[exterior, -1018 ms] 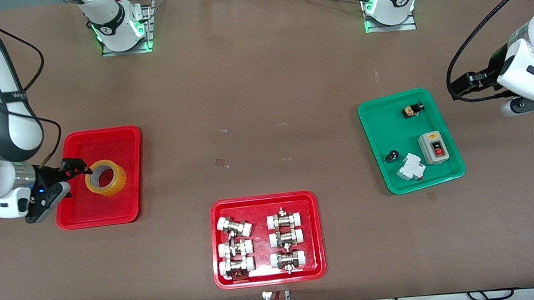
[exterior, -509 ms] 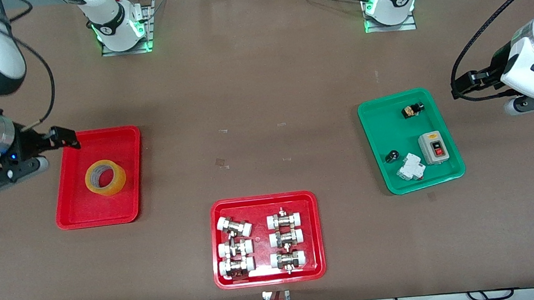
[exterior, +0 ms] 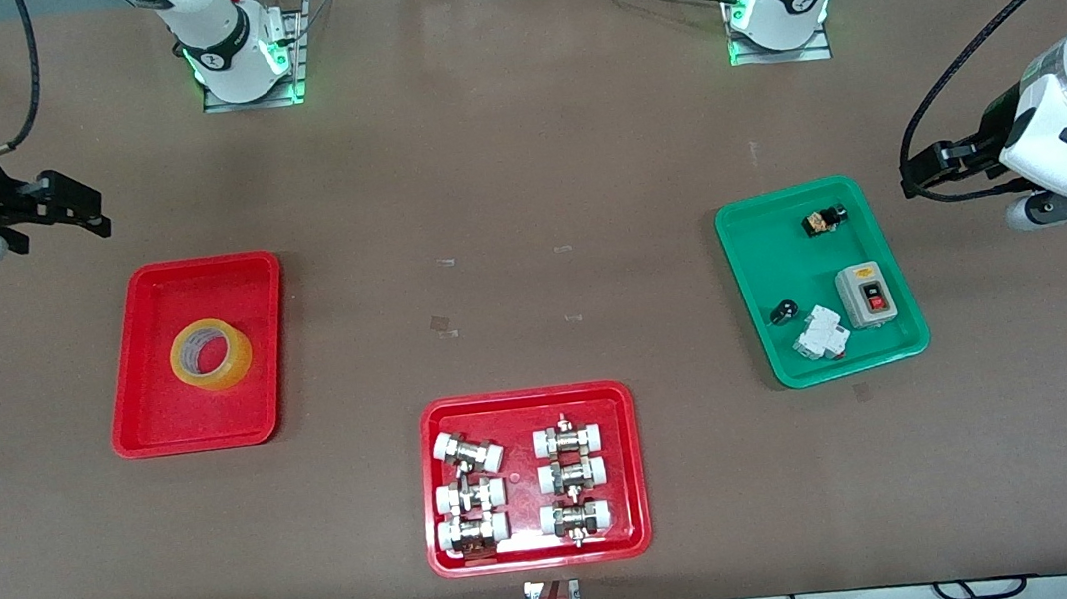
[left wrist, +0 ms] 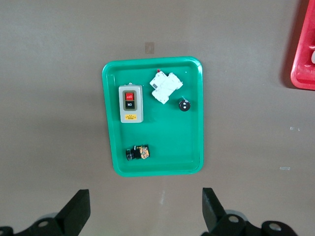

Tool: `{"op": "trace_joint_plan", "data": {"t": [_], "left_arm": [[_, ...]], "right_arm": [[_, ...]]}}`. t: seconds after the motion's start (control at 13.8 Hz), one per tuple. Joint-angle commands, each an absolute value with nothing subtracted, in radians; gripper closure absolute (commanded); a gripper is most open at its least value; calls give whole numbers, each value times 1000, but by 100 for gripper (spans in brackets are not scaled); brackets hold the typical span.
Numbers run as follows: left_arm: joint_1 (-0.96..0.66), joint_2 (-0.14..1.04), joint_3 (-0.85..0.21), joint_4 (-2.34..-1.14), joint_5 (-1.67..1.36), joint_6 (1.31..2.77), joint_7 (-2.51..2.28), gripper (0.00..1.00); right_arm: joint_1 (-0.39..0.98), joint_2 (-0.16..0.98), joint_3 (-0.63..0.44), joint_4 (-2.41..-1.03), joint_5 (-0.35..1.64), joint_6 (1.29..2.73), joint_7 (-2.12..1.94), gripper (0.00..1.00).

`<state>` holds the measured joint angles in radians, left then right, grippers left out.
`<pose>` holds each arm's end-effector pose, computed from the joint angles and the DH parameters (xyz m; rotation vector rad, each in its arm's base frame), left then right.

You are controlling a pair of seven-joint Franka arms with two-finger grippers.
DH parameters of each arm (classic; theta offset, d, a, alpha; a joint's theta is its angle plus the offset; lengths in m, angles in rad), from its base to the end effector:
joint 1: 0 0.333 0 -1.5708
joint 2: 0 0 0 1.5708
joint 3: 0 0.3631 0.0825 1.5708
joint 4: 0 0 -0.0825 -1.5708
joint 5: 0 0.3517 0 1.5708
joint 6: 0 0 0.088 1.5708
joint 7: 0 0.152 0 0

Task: Left arm passes tape to right arm into tray
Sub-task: 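Open the right gripper and raise it away from the tape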

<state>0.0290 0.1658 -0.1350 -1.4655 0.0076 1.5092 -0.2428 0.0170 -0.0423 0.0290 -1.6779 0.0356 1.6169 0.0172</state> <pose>0.5634 -0.0522 0.5778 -3.1220 -0.2147 0.1901 0.5077 0.0290 0.6053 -3.1074 -0.0416 0.0308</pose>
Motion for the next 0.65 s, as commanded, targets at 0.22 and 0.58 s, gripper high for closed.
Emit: {"op": "trace_joint_plan", "data": {"t": [0.22,0.58], "left_arm": [[41,163,-141,-1451,-6,1496,-232,0],[115,282,-123,-1469,3,1506,-174,0]], "right_arm": [[12,-3,29,-1572,-15,1577,112,0],[2,3,20,-1569,-8,1581,98,0]]}}
